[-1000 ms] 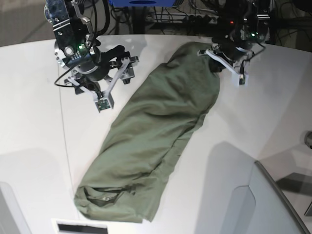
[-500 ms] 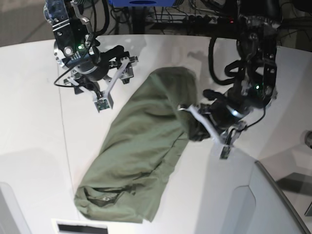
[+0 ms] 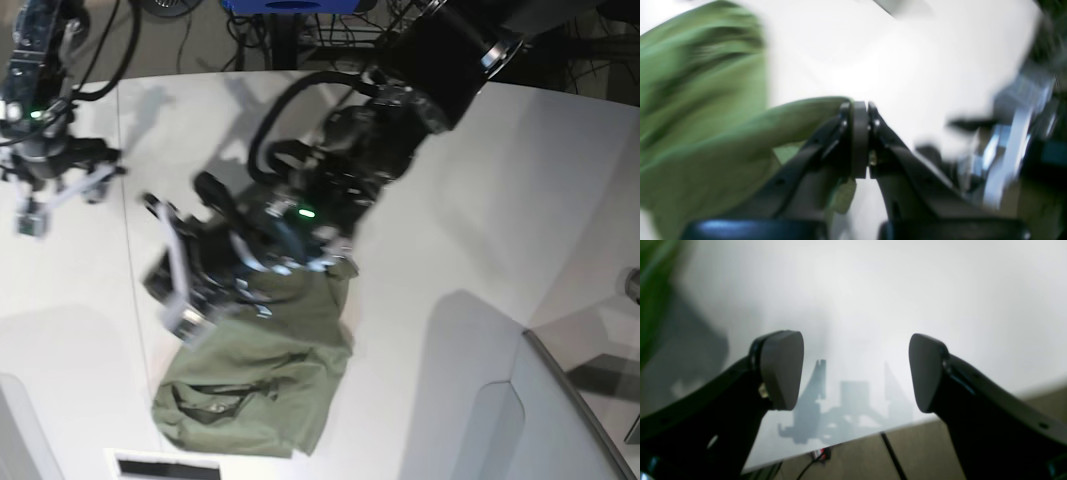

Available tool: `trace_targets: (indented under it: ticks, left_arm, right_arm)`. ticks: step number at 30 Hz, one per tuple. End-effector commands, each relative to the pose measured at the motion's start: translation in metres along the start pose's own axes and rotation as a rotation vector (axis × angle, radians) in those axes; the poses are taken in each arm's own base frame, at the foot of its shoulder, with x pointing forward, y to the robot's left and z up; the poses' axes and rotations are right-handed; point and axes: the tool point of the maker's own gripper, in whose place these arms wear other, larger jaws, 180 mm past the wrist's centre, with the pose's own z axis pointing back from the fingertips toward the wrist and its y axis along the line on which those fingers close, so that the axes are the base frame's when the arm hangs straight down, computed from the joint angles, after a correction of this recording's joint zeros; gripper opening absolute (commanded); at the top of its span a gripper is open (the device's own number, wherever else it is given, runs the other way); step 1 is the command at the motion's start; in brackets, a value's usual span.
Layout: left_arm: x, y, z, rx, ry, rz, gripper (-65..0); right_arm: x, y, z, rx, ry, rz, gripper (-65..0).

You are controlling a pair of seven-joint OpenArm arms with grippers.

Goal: Layout the t-shirt on the table in an organized manner, then fold the t-shirt properly
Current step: 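Grasp the green shirt's end with the left gripper and pull it toward the right gripper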

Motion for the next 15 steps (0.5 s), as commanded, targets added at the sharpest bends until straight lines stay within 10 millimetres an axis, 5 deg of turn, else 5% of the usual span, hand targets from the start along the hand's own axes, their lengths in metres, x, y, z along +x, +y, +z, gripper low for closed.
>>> trace_targets:
  ticks: [1, 4, 8, 15]
  left_arm:
    - [0.004, -0.019, -0.011, -0.039, -0.016, -0.053, -65.0]
    - [-0.048, -0.068, -0.043, -0.120, 0.096, -0.218, -65.0]
    - [-0.091, -0.105, -0.061, -0.190, 0.141, -0.351, -65.0]
    - [-0.137, -0.127, -0.061, -0.260, 0.203, -0.443, -65.0]
  right_arm:
    - [0.014, -0.014, 0.004, -0.030, -0.049, -0.014, -18.3]
    - [0.022, -0.047, 0.008, -0.108, -0.102, -0.057, -18.3]
    - [0.029, -0.069, 0.012, -0.160, -0.153, -0.084, -18.2]
    - [0.031, -0.050, 0.008, -0.069, -0.149, 0.038, -18.2]
